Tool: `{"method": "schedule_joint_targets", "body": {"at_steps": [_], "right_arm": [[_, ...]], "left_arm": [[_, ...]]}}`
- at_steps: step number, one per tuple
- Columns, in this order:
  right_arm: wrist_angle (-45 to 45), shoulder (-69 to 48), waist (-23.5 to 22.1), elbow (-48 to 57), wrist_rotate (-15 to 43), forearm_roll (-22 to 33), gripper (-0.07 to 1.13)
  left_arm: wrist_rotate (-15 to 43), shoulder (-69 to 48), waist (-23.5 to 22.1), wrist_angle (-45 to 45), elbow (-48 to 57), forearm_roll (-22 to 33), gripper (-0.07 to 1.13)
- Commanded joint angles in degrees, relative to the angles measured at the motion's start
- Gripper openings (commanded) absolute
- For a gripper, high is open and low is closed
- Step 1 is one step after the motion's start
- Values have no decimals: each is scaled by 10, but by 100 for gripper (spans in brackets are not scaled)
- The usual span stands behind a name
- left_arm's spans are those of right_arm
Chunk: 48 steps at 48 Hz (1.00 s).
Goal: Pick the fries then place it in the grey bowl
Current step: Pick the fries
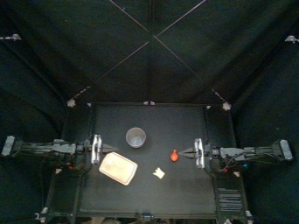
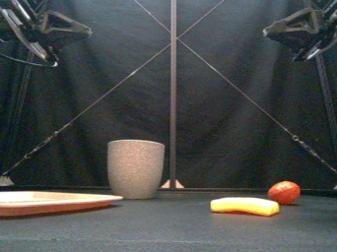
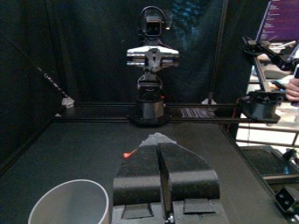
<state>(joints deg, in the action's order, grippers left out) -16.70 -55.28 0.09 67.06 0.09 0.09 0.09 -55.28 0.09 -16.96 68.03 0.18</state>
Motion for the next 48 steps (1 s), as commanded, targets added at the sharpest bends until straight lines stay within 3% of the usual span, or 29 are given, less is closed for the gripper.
{"method": "schedule_joint_targets", "body": {"at_steps": [1, 13, 22, 28, 40, 44, 48], "right_arm": [[-3, 23, -2, -6, 4, -4, -2], [7, 162, -11, -53, 28, -41, 1], [69, 253, -40, -90, 28, -63, 8], [80, 295, -62, -110, 25, -62, 29], [54, 357, -67, -137, 26, -68, 85], [53, 378, -67, -149, 28, -81, 94], [61, 395, -63, -157, 29, -99, 95]], "left_arm": [[-1, 10, 2, -2, -15, -2, -4], [-1, 11, 1, -3, -14, -3, -3], [0, 11, 2, -5, -11, -3, -2], [0, 11, 2, -7, -11, -3, -2], [0, 11, 4, -21, -7, -4, -2], [0, 11, 4, -25, -4, -4, -2], [0, 11, 4, -25, -4, -4, -2]]}}
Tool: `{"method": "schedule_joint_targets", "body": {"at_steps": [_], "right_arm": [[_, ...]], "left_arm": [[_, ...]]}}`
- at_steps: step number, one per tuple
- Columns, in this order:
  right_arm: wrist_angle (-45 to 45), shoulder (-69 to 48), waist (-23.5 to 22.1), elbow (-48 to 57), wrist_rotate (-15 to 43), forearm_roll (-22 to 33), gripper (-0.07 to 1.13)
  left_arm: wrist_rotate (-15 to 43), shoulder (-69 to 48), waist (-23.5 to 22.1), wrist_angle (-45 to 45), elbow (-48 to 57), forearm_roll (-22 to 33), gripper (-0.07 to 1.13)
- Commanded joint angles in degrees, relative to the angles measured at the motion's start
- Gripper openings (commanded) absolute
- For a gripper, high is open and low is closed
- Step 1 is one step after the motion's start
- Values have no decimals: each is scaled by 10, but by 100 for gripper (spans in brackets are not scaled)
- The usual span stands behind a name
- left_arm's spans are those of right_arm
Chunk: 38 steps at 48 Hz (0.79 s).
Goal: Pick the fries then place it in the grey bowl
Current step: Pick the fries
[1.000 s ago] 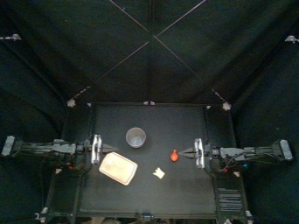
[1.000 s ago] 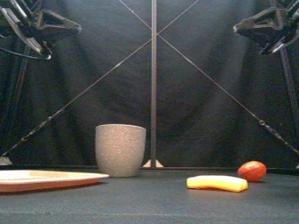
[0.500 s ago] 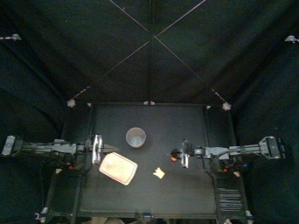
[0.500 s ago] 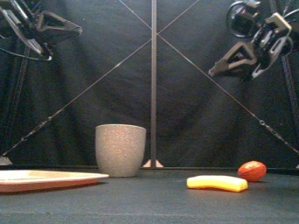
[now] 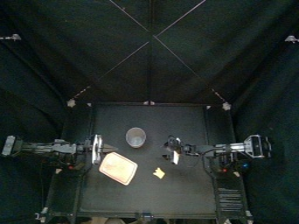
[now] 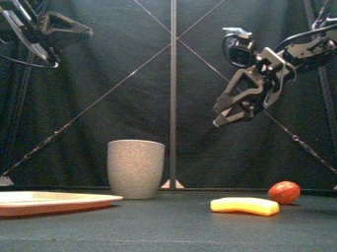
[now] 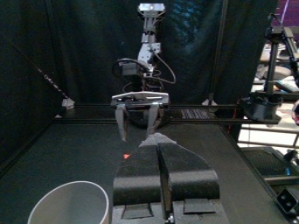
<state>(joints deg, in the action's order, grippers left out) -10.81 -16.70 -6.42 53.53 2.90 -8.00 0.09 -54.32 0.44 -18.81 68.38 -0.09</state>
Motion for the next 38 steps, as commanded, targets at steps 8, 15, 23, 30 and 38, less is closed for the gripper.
{"method": "schedule_joint_targets", "body": {"at_steps": [8, 15, 23, 30, 38], "right_arm": [[102, 10, 15, -42, 0, -47, 95], [307, -11, 37, -66, 3, -64, 95], [584, -11, 38, -105, 47, -93, 94], [659, 4, 42, -119, 172, -47, 91], [621, 15, 84, -130, 343, 67, 87]], "left_arm": [[0, 2, 2, -7, -7, -1, -2], [0, 2, 4, -8, -6, -2, -2], [0, 3, 4, -7, -5, -1, -2], [0, 2, 4, -8, -5, -2, -2], [0, 3, 4, -7, -2, -1, -2]]}}
